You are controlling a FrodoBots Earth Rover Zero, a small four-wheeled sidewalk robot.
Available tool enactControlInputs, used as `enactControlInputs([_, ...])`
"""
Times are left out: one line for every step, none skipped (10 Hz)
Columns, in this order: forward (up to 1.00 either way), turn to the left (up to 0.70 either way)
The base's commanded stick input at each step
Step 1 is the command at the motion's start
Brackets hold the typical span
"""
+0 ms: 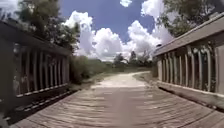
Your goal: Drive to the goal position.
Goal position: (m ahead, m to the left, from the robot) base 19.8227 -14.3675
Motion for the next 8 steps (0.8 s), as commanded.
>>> enactControlInputs([0.50, 0.00])
enactControlInputs([0.50, 0.00])
enactControlInputs([0.50, 0.00])
enactControlInputs([0.50, 0.00])
enactControlInputs([0.50, 0.00])
enactControlInputs([0.50, -0.02])
enactControlInputs([0.50, -0.21])
enactControlInputs([0.50, -0.40])
